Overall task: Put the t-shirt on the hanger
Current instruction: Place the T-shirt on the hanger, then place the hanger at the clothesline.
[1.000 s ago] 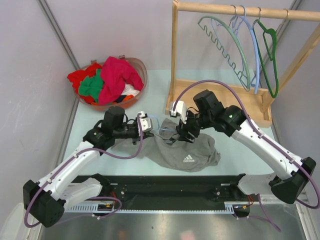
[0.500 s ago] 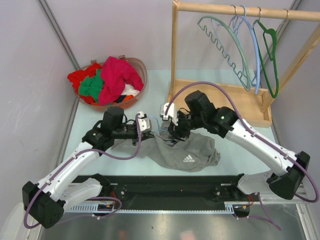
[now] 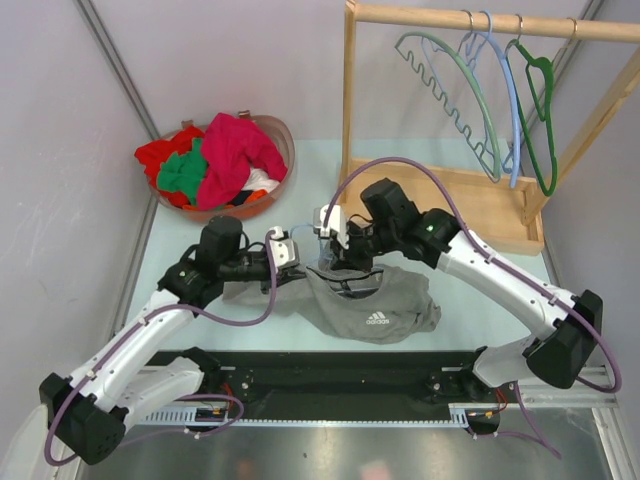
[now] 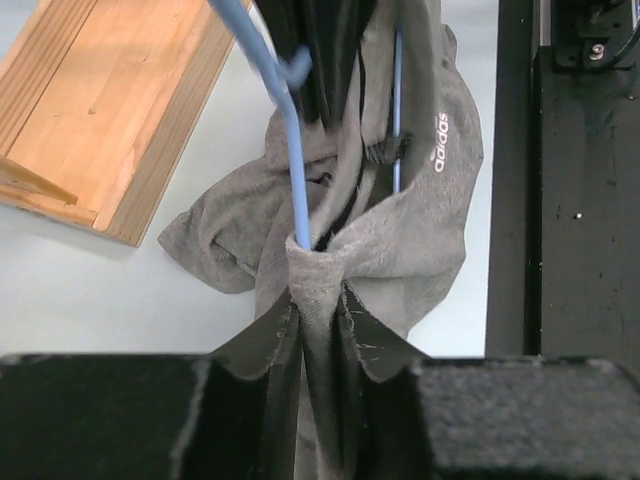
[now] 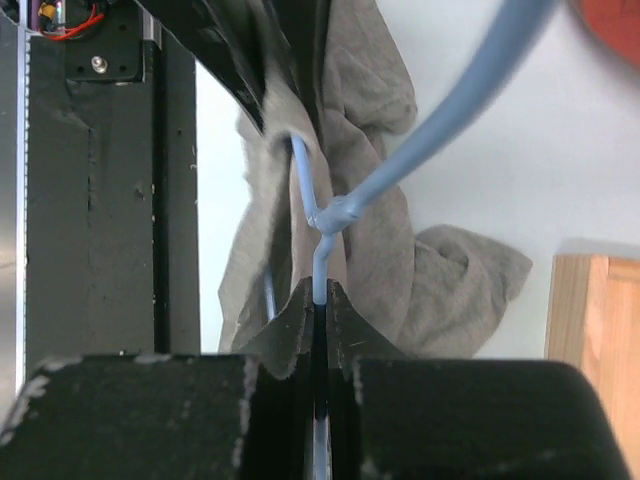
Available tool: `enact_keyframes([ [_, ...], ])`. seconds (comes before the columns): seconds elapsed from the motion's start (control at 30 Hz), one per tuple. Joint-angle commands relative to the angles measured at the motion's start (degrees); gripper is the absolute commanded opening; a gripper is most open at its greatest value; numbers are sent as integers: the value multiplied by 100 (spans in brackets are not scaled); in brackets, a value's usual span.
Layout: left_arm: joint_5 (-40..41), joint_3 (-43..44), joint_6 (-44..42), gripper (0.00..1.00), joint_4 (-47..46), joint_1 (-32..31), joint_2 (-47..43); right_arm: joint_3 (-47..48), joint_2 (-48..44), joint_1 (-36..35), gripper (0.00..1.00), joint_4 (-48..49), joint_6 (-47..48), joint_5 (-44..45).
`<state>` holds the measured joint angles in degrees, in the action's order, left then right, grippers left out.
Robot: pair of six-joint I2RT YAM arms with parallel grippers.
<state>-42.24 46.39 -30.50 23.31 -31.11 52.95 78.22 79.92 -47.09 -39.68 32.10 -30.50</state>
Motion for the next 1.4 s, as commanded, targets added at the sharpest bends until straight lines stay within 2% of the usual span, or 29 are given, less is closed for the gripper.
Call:
enact_keyframes([
  [0.0,-399,-191,-315,23,305,280,-285,10,-556,402,0,-224,148,-237],
  [0.27,-513,-139,-983,22,841,992,-197,-166,-1285,613,0,-690,43,-351],
  [0.37,-627,19,-923,23,868,1124,-180,-166,-1478,613,0,-734,-98,-203],
  [0.47,-654,361,-547,42,807,1169,-206,175,-1532,692,0,-778,-353,69],
  [0.5,-645,562,-405,54,702,1195,-223,359,-1480,840,0,-891,-449,123],
  [0.57,-558,765,111,67,422,1292,-285,1210,-1357,1025,0,-1085,-424,263],
  [0.6,-531,966,254,80,333,1318,-302,1509,-1191,1113,0,-1303,-380,316],
  [0.63,-514,1073,386,89,254,1344,-320,2278,-1102,1288,0,-1418,-240,360],
  [0.7,-321,1362,869,100,-88,1354,-364,3046,-822,1378,0,-1760,-90,483],
  [0.73,-285,1451,1027,100,-212,1362,-390,3764,-707,1404,0,-1893,119,623],
  [0.87,-171,1916,1765,100,-1062,1362,-417,5392,-250,1404,0,-2473,481,949],
  [0.97,-223,2224,1969,100,-1259,1354,-321,5905,-196,1396,0,-2702,535,1292],
  [1.07,-408,2567,2013,100,-1215,1345,-180,5872,-537,1404,0,-3009,325,1459],
  [1.17,-522,2559,1856,100,-1224,1336,-162,5443,-1055,1404,0,-3659,131,1617],
  [1.3,-610,2331,1750,100,-1215,1292,-162,3943,-2055,1404,0,-4205,-89,2336],
  [1.37,-610,2208,1653,100,-1215,1213,-162,3588,-2392,1404,0,-4328,-125,2899],
])
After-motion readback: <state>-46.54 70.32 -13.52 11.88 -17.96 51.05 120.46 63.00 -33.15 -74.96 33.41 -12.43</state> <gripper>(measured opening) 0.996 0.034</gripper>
